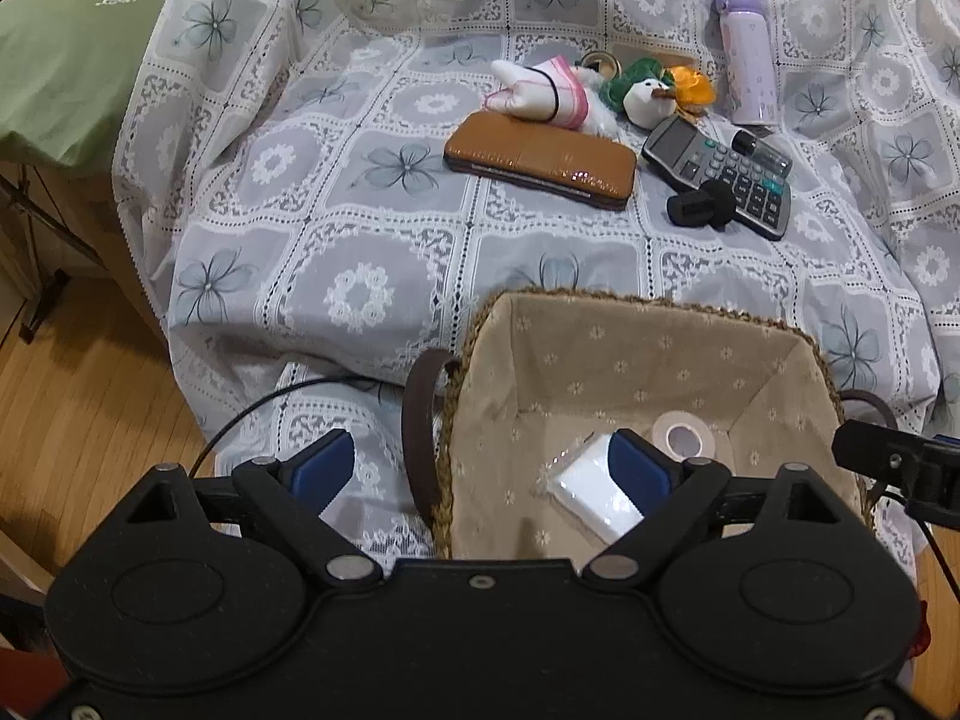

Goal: Organize soft objects
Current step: 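Withdraw both tools from the basket toward the remaining items, then grasp the black foam cylinder with the right tool while the left tool approaches the towel roll, then grasp the white towel roll with pink trim with the left tool, then carry both items to the basket and open the left tool to drop the towel roll, then lower the black foam cylinder into the basket and open the right tool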

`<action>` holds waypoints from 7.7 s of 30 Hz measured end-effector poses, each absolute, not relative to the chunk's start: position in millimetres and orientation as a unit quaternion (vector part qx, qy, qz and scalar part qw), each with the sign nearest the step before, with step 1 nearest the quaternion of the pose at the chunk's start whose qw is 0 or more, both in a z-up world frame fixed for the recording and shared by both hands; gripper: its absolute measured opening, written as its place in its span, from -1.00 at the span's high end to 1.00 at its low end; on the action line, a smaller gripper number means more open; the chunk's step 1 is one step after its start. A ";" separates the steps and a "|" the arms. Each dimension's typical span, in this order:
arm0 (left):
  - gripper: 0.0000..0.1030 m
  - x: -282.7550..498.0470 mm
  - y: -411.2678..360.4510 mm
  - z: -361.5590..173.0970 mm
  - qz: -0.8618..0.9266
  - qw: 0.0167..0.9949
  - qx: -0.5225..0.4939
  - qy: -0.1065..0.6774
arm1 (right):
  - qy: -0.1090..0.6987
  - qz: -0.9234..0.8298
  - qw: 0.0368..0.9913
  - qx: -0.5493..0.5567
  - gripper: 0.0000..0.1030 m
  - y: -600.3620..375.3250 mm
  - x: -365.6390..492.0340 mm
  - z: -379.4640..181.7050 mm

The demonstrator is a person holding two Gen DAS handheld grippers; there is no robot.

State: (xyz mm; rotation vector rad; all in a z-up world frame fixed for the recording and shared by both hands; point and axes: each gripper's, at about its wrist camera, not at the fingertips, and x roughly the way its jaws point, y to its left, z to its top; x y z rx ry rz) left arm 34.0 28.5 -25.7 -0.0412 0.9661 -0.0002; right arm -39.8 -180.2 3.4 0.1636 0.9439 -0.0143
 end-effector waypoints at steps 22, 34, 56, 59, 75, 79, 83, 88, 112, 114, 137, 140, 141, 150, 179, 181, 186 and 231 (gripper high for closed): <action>-0.78 91.6 20.1 -19.3 -0.021 0.904 -0.017 0.427 | 0.400 0.001 0.911 0.099 -0.81 -186.9 31.0 12.7; -0.79 135.5 18.4 -27.7 -0.023 0.901 -0.014 0.434 | 0.390 0.018 0.918 0.060 -0.85 -175.5 93.5 5.5; -0.76 196.3 44.4 -42.4 -0.003 0.891 -0.041 0.452 | 0.434 0.043 0.899 -0.038 -0.30 -152.3 176.6 -41.8; -0.76 209.2 45.0 -39.6 -0.002 0.893 -0.036 0.448 | 0.433 0.046 0.899 -0.051 -0.30 -149.0 184.3 -44.3; -0.77 268.5 28.0 -32.6 -0.029 0.896 -0.028 0.441 | 0.437 0.052 0.894 -0.082 -0.08 -136.6 187.6 -56.9; -0.78 284.3 17.3 -29.4 -0.039 0.900 -0.025 0.433 | 0.438 0.058 0.894 -0.072 -0.08 -137.4 185.2 -54.0; -0.79 303.6 8.9 -27.3 -0.041 0.902 -0.033 0.429 | 0.441 0.063 0.893 -0.059 -0.08 -138.5 184.4 -52.4; -0.82 322.7 -3.3 -24.5 -0.031 0.906 -0.030 0.420 | 0.443 0.066 0.893 -0.049 -0.08 -139.6 183.7 -52.7; -0.36 363.6 22.8 -52.5 0.023 0.890 -0.012 0.455 | 0.457 0.061 0.887 -0.008 -0.08 -147.2 186.2 -50.8; -0.36 361.2 35.5 -51.8 0.032 0.889 -0.017 0.457 | 0.458 0.059 0.887 -0.009 -0.08 -146.5 185.2 -50.3; -0.36 233.9 97.0 -48.2 0.050 0.872 -0.056 0.484 | 0.458 0.029 0.887 0.045 -0.09 -160.4 89.2 -13.0; -0.36 205.7 91.1 -38.7 0.033 0.873 -0.063 0.482 | 0.455 0.026 0.889 0.050 -0.09 -162.7 67.9 -8.1; -0.36 196.2 88.2 -34.9 0.027 0.875 -0.063 0.479 | 0.455 0.026 0.889 0.054 -0.09 -163.6 61.6 -6.9; -0.36 119.4 50.0 -13.8 -0.034 0.881 -0.059 0.467 | 0.433 0.026 0.896 0.092 -0.09 -176.5 -0.7 8.0; -0.56 15.1 -1.0 -45.4 -0.084 0.865 -0.005 0.495 | 0.428 0.005 0.894 0.137 -0.10 -191.0 -79.5 20.1; -0.59 15.7 1.5 -44.9 -0.082 0.865 -0.011 0.496 | 0.430 0.005 0.892 0.138 -0.10 -191.6 -79.4 19.2; -0.62 15.1 6.2 -43.6 -0.082 0.863 -0.024 0.497 | 0.436 0.001 0.889 0.140 -0.10 -193.2 -77.5 16.7; -0.67 13.2 13.2 -36.7 -0.065 0.869 -0.023 0.489 | 0.458 0.001 0.876 0.149 -0.16 -194.9 -72.7 7.9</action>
